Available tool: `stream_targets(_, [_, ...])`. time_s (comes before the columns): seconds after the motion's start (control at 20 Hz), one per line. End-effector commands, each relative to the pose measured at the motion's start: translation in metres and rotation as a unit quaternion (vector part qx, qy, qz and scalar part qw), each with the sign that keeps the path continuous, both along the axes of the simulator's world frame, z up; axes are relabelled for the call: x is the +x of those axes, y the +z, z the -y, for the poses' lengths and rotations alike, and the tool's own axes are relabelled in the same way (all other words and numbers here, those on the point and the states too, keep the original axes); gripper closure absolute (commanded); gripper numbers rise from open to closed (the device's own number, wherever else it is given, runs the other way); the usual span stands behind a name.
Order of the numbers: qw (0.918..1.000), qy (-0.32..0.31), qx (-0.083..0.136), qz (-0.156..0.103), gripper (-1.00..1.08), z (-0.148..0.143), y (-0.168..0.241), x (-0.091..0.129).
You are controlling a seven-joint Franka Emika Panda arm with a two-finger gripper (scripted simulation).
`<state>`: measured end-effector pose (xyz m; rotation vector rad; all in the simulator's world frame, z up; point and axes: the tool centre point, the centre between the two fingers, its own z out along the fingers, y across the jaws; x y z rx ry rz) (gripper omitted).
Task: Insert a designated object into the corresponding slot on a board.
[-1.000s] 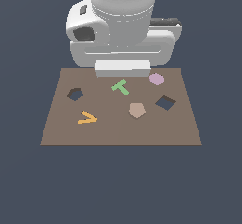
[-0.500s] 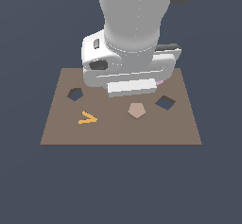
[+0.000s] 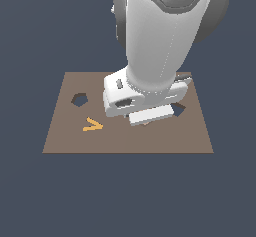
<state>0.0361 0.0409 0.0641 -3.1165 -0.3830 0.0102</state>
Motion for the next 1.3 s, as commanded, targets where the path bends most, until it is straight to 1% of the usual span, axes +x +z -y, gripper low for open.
stream_targets(0.0, [0.9999, 0.01, 0.0, 0.002, -0.92, -0.004, -0.008, 0.005])
stream_targets(0.45, [0.9998, 0.018, 0.0, 0.003, -0.92, -0.007, -0.016, 0.008])
stream_targets(0.85, [0.9998, 0.019, 0.0, 0.003, -0.92, -0.007, -0.034, 0.009])
stream_targets(0.9, [0.9998, 0.019, 0.0, 0.003, 1.08, -0.007, -0.034, 0.009])
stream_targets(1.25, [0.9998, 0.019, 0.0, 0.003, 1.08, -0.007, -0.034, 0.009])
